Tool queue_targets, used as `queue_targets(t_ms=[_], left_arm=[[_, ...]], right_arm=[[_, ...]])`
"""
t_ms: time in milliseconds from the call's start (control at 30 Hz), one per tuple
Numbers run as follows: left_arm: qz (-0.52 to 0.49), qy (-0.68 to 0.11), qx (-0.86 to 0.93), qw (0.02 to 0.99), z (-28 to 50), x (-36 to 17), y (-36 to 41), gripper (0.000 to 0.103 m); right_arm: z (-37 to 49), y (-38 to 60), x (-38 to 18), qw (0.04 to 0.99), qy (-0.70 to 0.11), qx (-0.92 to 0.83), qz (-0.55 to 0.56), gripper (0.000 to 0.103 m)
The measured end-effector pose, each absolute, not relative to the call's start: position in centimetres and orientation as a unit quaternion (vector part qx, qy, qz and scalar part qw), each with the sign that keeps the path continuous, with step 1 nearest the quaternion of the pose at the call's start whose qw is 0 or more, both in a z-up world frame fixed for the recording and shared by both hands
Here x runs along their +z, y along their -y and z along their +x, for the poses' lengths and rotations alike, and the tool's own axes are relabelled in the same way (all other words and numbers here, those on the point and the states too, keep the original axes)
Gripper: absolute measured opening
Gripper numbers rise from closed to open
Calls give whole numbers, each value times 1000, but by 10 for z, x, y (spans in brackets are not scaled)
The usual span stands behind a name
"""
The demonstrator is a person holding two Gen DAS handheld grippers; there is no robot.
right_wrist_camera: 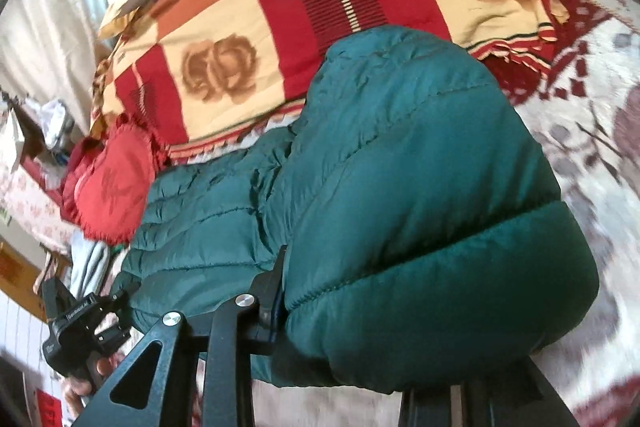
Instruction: Fold large clothes
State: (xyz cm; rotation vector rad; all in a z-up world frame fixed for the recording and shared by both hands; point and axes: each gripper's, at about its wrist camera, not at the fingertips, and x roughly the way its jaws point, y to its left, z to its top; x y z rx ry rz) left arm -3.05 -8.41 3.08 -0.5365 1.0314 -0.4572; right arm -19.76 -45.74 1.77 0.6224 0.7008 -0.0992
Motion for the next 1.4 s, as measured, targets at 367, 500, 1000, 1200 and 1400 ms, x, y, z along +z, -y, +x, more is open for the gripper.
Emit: queue_targets(t_ms=[367,500,1000,1200,1400], left_arm=[[-214,-516,-200,805,-83,0,61,52],[-209,-517,-187,809,-88,0,53,73],[-81,-446,-173,874,-115,64,62,74],[-56,-446,-179,875,-110,62,93,74],[-29,-435,-172,884,-114,62,115,74]], right_arm=[[-249,439,-19,856,-377,-75,346,58],[-270,443,-21,849,-379,-83,359,65],[-322,439,47,891,-365,-121,243,69],[-275,405,55,909,-370,-99,167,75],[-236,363,53,917,-372,-77,120,75]])
